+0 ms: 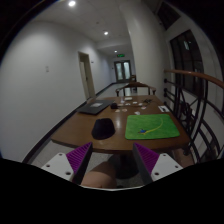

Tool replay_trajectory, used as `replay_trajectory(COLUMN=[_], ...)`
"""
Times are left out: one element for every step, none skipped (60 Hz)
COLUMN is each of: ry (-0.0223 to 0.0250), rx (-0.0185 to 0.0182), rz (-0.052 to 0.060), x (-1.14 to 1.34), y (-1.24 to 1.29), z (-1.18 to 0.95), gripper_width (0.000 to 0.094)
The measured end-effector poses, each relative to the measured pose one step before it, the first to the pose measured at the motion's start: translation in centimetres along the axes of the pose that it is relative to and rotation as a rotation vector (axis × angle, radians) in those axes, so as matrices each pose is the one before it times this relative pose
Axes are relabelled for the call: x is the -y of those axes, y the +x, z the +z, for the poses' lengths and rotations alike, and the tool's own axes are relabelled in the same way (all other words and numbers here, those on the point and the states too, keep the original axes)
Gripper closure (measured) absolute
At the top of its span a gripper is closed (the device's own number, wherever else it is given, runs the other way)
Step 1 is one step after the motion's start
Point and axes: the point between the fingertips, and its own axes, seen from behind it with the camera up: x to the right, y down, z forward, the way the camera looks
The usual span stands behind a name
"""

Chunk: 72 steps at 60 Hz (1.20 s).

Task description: Arrange mouse

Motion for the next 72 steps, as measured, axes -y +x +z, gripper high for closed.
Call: replay_trajectory(ry=[-0.00605,-0.00587,-0.0055,-0.0053,-0.00537,-0.00442,-0.0028,-0.00072,-0.00056,-0.0009,-0.00129,-0.00179,-0.00346,-0.00435,-0.00462,-0.00547,-0.00582,-0.00544,-0.00415,-0.00437,-0.00284,-0.00247,-0.00171,-0.00175,-0.00277,-0.00316,-0.00358,-0.00363,-0.00364,-0.00349,-0.00262,-0.00261,-0.00203,-0.00207,-0.00328,-0.00549,0.00249,0.0009,0.00513,0.00024,-0.00195,-0.00201,-0.00134,-0.00181,-0.00182,-0.00215,-0.00386,-0.0068,-0.00552,-0.00444,-0.00066,-0.0006,-0.00035,-0.00113,-0.00126,-0.00248,-0.00245,-0.00143,0.00453,0.00559,0.00617,0.00609,0.0021,0.00306,0.006,0.00046,0.00424,0.00802,0.00371,0.00555,0.00513,0.00576], rx=[0.00499,0.00573,0.00608,0.00616,0.00534,0.00655,0.01066,0.00161,0.00688,0.0079,0.00814,0.00772,0.00837,0.00834,0.00761,0.0069,0.00574,0.00443,0.00362,0.0056,0.00041,-0.00092,-0.00203,-0.00305,-0.00374,-0.00391,-0.00347,-0.00347,-0.00381,-0.00448,-0.00441,-0.00325,-0.00589,-0.0061,-0.00629,-0.00788,-0.01206,-0.00774,-0.00702,-0.00491,-0.00251,-0.00016,0.00078,0.00132,0.00086,0.0001,0.00049,-0.00111,-0.00088,-0.00162,-0.00245,-0.00243,-0.00327,-0.00192,-0.0015,-0.00064,-0.00024,-0.00159,0.0009,0.00148,0.00026,0.00118,0.0021,0.00036,-0.0044,-0.00271,-0.00211,-0.00112,-0.00001,-0.00028,0.00071,0.00335], rz=[-0.0083,-0.0091,-0.0083,-0.007,-0.0054,-0.0042,-0.0027,-0.0012,0.0009,0.0008,0.001,0.0007,0.0001,-0.0002,-0.001,-0.0013,-0.0019,-0.0014,-0.002,-0.0037,-0.0023,-0.0029,-0.0034,-0.0038,-0.004,-0.0043,-0.0048,-0.0039,-0.0029,-0.0015,-0.0003,-0.0008,0.0002,0.0006,0.0005,0.0007,-0.0034,-0.0059,-0.007,-0.0058,-0.0013,0.0001,0.0001,-0.0002,-0.0009,-0.0015,-0.0022,-0.0022,-0.0015,-0.0018,-0.0034,-0.0047,-0.0048,-0.0038,-0.0037,-0.0045,-0.0065,-0.0101,-0.0106,-0.0085,-0.0063,-0.0013,0.0059,0.0094,0.0067,0.0032,-0.0002,-0.0031,-0.0015,-0.0009,-0.0015,-0.0019], x=[-0.178,-0.189,-0.161,-0.115,-0.001,-0.034,-0.201,0.142,0.044,-0.002,0.011,0.008,-0.025,-0.037,-0.029,-0.045,-0.06,-0.032,0.016,-0.161,0.202,0.039,0.097,0.09,0.074,0.05,0.042,-0.005,-0.002,-0.012,0.044,-0.008,-0.064,0.033,0.009,-0.005,0.212,0.198,0.306,0.21,0.162,0.162,0.163,0.195,0.204,0.205,0.168,0.207,0.132,0.182,0.227,0.273,0.269,0.231,0.177,0.129,0.089,0.09,0.064,0.125,0.1,0.096,-0.003,0.019,0.095,-0.018,0.062,0.157,0.032,0.1,0.073,0.083], y=[-0.123,-0.18,-0.238,-0.317,-0.397,-0.41,0.042,-0.889,-0.436,-0.349,-0.347,-0.285,-0.289,-0.305,-0.281,-0.234,-0.212,-0.186,-0.194,-0.448,0.074,-0.094,-0.025,-0.002,0.018,0.032,0.047,0.01,0.014,0.06,0.053,-0.081,0.114,0.086,0.088,0.115,0.284,0.208,0.183,0.098,0.089,0.058,-0.018,-0.013,-0.042,-0.022,-0.042,-0.241,0.002,-0.024,0.005,-0.003,-0.008,-0.061,-0.057,-0.092,-0.131,-0.062,-0.093,-0.097,-0.115,-0.112,-0.121,-0.057,0.049,-0.005,-0.007,0.019,-0.038,-0.03,0.008,-0.059], z=[0.024,0.06,0.14,0.276,0.625,0.538,-0.495,2.17,0.685,0.554,0.607,0.678,0.703,0.688,0.695,0.686,0.669,0.702,0.704,-0.644,1.404,0.654,0.683,0.684,0.676,0.66,0.631,0.594,0.554,0.479,0.4,0.003,0.272,0.366,0.367,0.355,0.361,0.375,0.38,0.235,0.308,0.361,0.357,0.397,0.429,0.435,0.439,0.259,0.36,0.452,0.331,0.323,0.31,0.271,0.313,0.273,0.222,0.236,0.219,0.143,0.082,0.101,0.051,0.033,0.046,0.001,-0.016,0.051,-0.013,0.02,0.011,-0.014], gripper_width=[0.0104,0.0103,0.0101,0.0102,0.0102,0.0102,0.01,0.0103,0.0102,0.0106,0.0104,0.0106,0.0107,0.0106,0.0107,0.0106,0.0104,0.0104,0.0106,0.0105,0.0107,0.0109,0.0105,0.0105,0.0107,0.0105,0.0105,0.0108,0.0105,0.0106,0.0106,0.0106,0.0106,0.0111,0.0108,0.0104,0.0103,0.0105,0.011,0.011,0.0107,0.0109,0.011,0.0111,0.0112,0.011,0.0111,0.011,0.0113,0.0108,0.0098,0.0103,0.0106,0.0116,0.0124,0.0139,0.0145,0.02,0.021,0.0268,0.0326,0.0384,0.0442,0.0491,0.0517,0.0533,0.0549,0.0579,0.0596,0.0609,0.0619,0.0638])
